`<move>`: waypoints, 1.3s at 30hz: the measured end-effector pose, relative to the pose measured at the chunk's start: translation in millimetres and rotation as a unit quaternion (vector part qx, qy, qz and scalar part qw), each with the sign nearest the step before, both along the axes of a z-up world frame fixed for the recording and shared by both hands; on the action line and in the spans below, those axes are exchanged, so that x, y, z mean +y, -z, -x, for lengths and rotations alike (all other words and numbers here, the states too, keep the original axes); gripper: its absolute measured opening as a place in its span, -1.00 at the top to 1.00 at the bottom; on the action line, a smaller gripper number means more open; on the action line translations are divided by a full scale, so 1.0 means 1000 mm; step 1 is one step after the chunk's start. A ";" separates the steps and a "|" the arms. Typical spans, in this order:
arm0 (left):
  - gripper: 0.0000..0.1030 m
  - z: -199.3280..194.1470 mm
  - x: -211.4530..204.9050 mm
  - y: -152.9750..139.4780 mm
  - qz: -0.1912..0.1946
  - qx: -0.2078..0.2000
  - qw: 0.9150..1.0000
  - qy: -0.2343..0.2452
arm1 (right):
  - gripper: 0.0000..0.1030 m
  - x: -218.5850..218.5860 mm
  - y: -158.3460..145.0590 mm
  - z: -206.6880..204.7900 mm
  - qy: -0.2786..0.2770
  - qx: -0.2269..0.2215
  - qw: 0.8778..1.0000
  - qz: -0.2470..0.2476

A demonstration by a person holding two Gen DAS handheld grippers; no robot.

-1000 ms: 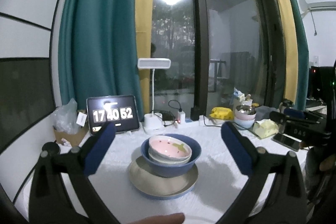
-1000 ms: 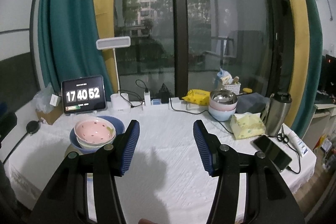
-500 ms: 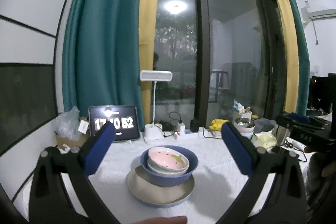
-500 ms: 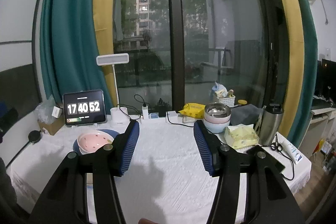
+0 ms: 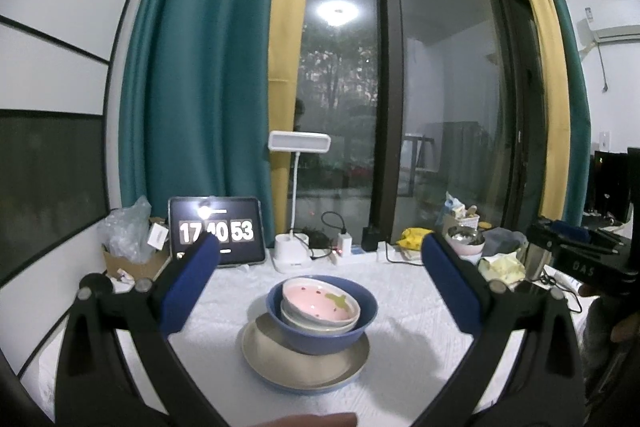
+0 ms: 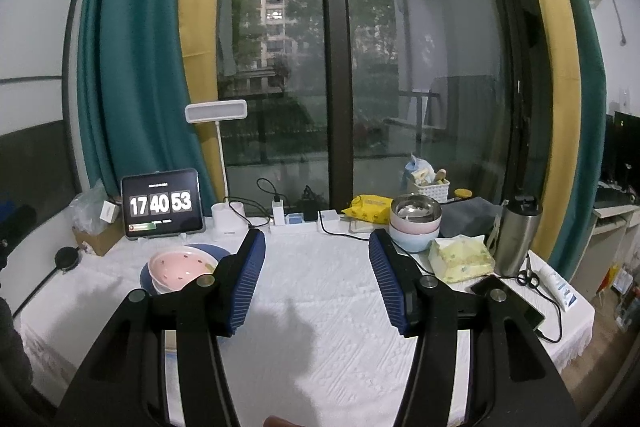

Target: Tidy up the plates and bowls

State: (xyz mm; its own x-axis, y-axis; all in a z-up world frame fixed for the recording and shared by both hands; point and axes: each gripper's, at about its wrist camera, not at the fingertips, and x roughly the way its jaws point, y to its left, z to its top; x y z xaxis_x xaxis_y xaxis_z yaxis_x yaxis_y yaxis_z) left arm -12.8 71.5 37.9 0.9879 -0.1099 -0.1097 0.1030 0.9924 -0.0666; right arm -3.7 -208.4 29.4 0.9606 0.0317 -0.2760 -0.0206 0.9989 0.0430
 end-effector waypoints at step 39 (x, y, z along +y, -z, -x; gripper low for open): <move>-0.97 0.001 -0.007 0.005 0.002 0.011 1.000 -0.002 | -0.12 0.001 0.012 -0.004 0.001 0.015 1.000 -0.004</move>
State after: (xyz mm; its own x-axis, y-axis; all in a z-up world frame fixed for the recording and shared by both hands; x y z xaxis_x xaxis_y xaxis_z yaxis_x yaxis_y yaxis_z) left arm -13.4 64.1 32.6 0.9856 -0.1072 -0.1311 0.0981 0.9924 -0.0737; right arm 0.0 -207.7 17.2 0.9522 0.0319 -0.3038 -0.0171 0.9985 0.0513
